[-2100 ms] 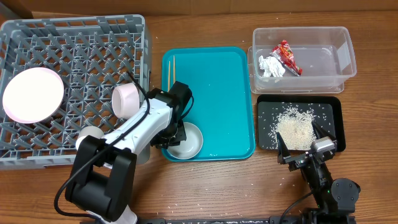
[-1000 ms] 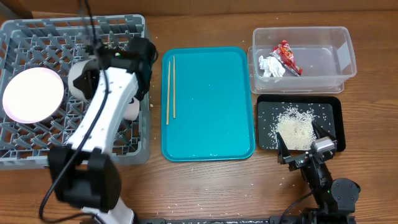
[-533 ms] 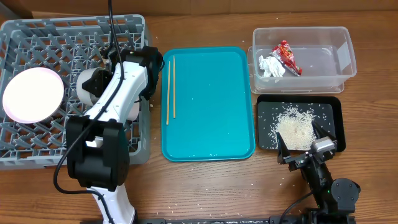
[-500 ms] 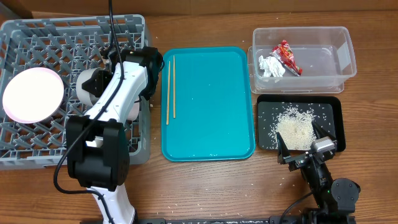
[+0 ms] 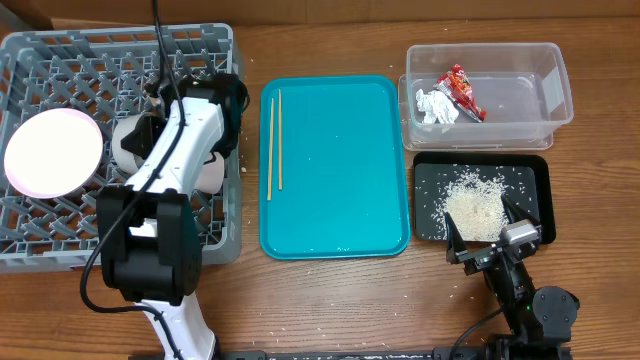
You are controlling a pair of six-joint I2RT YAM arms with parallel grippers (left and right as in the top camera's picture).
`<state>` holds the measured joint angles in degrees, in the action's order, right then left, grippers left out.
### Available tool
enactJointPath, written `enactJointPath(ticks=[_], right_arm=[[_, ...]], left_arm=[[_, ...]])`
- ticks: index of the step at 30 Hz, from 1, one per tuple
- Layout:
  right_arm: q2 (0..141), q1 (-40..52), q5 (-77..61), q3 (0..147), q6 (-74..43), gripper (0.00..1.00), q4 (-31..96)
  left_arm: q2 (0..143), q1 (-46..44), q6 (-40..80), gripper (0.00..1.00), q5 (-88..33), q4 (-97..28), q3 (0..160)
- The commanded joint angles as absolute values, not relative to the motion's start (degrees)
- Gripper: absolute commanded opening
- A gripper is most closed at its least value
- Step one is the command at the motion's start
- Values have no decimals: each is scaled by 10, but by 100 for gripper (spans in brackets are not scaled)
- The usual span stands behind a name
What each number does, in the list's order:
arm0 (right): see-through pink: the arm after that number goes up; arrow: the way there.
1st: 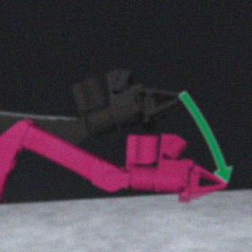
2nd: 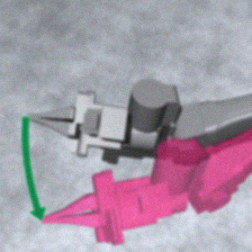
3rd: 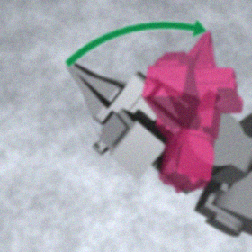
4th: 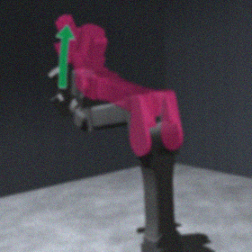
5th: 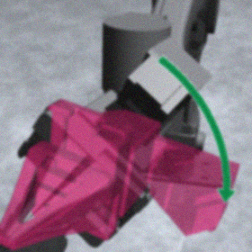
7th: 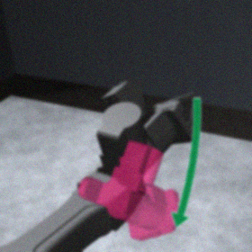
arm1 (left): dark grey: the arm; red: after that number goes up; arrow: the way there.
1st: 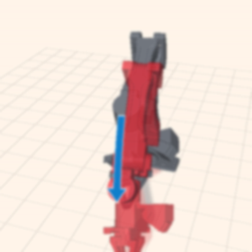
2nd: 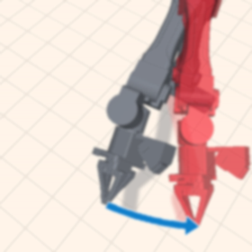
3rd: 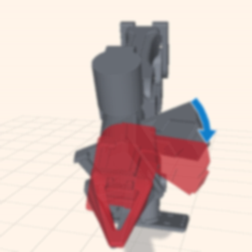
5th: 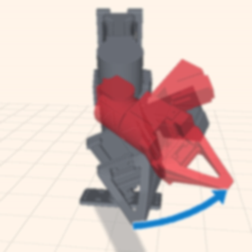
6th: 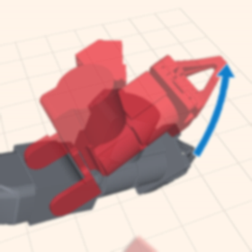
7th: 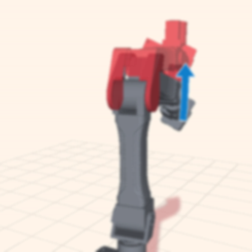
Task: Sort waste into correct bins and load items into the dishwasher
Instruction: 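Carry the gray bowl into the rack and release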
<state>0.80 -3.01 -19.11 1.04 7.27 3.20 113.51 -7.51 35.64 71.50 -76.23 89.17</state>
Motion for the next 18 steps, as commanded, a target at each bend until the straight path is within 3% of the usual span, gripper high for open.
enactJointPath(ticks=[1, 7, 13, 18], right_arm=[[2, -30, -192, 4, 68, 100, 31], [2, -30, -192, 4, 68, 100, 31], [2, -30, -192, 4, 68, 100, 31], [2, -30, -192, 4, 68, 100, 31]], left_arm=[[1136, -88, 361, 6, 652, -762, 891], [1136, -110, 365, 22, 546, -781, 891], [1120, -114, 405, 30, 437, -831, 934], [1076, -115, 386, 60, 307, -850, 1002]])
